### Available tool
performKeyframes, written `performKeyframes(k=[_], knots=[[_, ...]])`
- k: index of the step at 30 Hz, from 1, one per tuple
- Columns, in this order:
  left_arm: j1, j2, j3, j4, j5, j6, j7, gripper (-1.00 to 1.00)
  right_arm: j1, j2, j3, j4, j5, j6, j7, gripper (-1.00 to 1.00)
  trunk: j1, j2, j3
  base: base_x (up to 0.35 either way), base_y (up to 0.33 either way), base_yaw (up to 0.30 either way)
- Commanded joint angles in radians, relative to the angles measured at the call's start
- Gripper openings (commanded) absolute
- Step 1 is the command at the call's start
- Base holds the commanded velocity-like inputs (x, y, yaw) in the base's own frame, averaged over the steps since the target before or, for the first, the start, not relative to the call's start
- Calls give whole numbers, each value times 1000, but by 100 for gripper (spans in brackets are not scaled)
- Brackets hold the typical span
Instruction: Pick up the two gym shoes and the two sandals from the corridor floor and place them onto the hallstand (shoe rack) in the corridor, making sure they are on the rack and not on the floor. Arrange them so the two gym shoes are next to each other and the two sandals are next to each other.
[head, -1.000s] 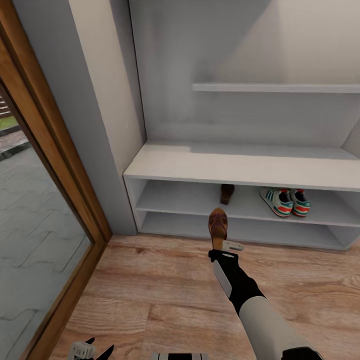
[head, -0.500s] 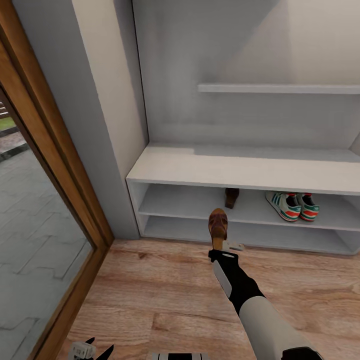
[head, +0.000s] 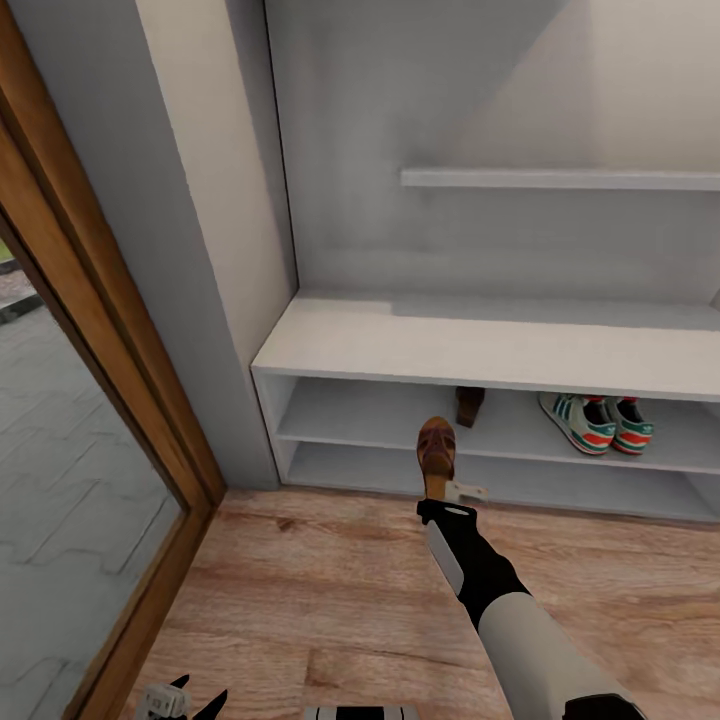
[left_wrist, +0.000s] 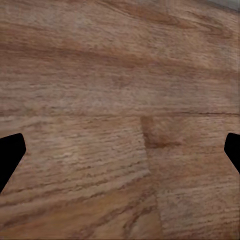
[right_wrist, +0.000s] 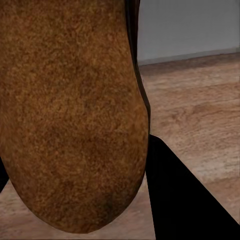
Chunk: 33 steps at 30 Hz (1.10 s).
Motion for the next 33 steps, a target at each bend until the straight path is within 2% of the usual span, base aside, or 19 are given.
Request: performKeyframes(k=[1, 5, 14, 25, 33], knots=[[-1, -1, 8, 0, -10, -5, -5, 100, 0, 0, 2, -2, -9, 3, -8, -100, 0, 0, -1, 307, 83, 0], [-1, -1, 8, 0, -10, -4, -5, 100, 0, 0, 2, -1, -9, 2, -8, -100, 0, 0, -1, 257, 81, 0], [-1, -1, 8, 0, -10, -5, -5, 100, 1, 0, 2, -2, -9, 2, -9, -100, 0, 0, -1, 88, 16, 0], [-1, -1, 8, 0, -10, -5, -5, 100, 1, 0, 2, -2, -9, 2, -9, -100, 0, 0, -1, 294, 1, 0], [-1, -1, 8, 0, -10, -5, -5, 100, 1, 0, 2, -2, -9, 2, -9, -100, 0, 0, -1, 63, 0, 0]])
